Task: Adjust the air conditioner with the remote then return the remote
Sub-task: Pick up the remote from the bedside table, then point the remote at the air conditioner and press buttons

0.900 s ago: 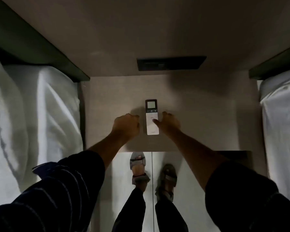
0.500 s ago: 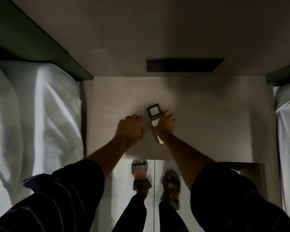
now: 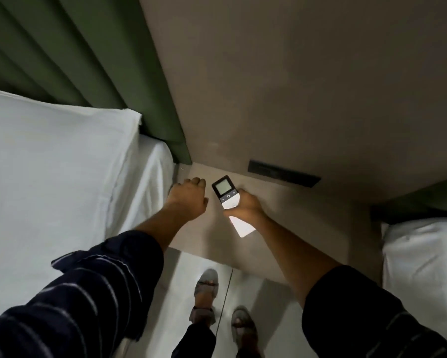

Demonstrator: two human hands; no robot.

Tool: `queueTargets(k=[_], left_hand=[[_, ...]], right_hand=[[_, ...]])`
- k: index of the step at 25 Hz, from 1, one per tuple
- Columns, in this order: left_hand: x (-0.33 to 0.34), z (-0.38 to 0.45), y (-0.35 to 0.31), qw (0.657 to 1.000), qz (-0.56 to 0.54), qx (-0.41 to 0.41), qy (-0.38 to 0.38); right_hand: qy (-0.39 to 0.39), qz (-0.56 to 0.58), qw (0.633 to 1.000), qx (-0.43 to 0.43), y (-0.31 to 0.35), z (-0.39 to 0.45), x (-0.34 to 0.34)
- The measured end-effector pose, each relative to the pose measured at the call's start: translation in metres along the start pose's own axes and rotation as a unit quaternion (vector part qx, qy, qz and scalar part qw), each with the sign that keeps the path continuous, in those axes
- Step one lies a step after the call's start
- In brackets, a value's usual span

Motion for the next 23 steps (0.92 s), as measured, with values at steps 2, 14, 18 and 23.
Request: queueTargets(k=[2,14,18,23], left_hand=[[-0.065,-0.026,0.03,0.998,-0.005,-0.047,-0.031],[-0.422,-0.426,0.318,0.881,0.13,-0.404,-0.21],[-0.487,-0.618,0.379,0.802,0.196,-0.522,-0.216],[-0.536,-0.83,0.407,0.721,0.227,-0.619,-0.212]], right_hand=[[0.008,0.008,0.998,-0.061,0.067,-0.029,-0.027],[0.258,0.108,0.893,-0.353,0.501,-0.37,0.027],[0.388,0.17,0.835,-0.35,0.576,-0.537,0.088],[0.476,0.173,0.78,-0.369,0.639,-0.745,0.143]])
Point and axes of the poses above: each hand's wrist, its own z-axis towards the middle knuckle, its own x-axis out of the palm, y = z × x, the point moved 4 cm from there along z, towards the middle knuckle, and after that the axes turned 15 degrees about -y, right-handed, at the moved point
